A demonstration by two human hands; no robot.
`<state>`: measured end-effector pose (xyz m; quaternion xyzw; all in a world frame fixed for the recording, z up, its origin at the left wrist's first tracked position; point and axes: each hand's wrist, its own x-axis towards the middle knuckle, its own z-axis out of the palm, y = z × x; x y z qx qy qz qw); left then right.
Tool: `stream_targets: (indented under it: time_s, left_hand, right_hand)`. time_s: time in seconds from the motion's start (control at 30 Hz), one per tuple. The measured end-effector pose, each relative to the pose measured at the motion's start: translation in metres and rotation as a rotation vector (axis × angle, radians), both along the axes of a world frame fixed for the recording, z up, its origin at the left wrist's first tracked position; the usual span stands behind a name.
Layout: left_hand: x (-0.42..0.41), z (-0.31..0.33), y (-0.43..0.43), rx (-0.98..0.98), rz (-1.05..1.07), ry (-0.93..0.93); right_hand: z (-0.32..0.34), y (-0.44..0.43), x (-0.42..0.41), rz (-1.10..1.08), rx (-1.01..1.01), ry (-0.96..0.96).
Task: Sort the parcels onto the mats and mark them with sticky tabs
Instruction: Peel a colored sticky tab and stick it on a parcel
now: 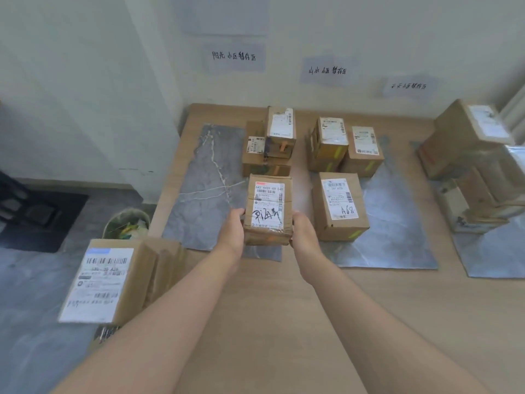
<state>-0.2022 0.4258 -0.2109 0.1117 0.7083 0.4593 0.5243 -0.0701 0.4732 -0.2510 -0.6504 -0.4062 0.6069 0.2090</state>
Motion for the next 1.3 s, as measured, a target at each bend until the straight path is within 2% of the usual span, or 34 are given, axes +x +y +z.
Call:
stream_targets:
  time_s: [0.3, 0.57, 0.67, 0.83, 1.3]
  left_hand:
    - [-0.011, -0.059, 0.041, 0.004, -0.046, 0.017]
    - [-0.018, -0.070, 0.035, 0.028, -0.120, 0.080]
    - [-0.020, -0.059, 0.024, 0.039, -0.108, 0.080]
    - [-0.012, -0.017, 0.001, 0.041, -0.072, 0.014]
    - [0.018, 0.113, -0.134, 0.210, -0.110, 0.062]
  right_hand:
    - [-0.053, 0.027, -0.019, -0.097, -0.041, 0.135]
    - [-0.064, 0.023, -0.024, -0.111, 0.038, 0.123]
    - [-0.041, 0.013, -0.017, -0.211, -0.023, 0.114]
    - [-0.002, -0.014, -0.007, -0.241, 0.000, 0.103]
    - [0.140, -0.139, 0.016, -0.188, 0.218, 0.213]
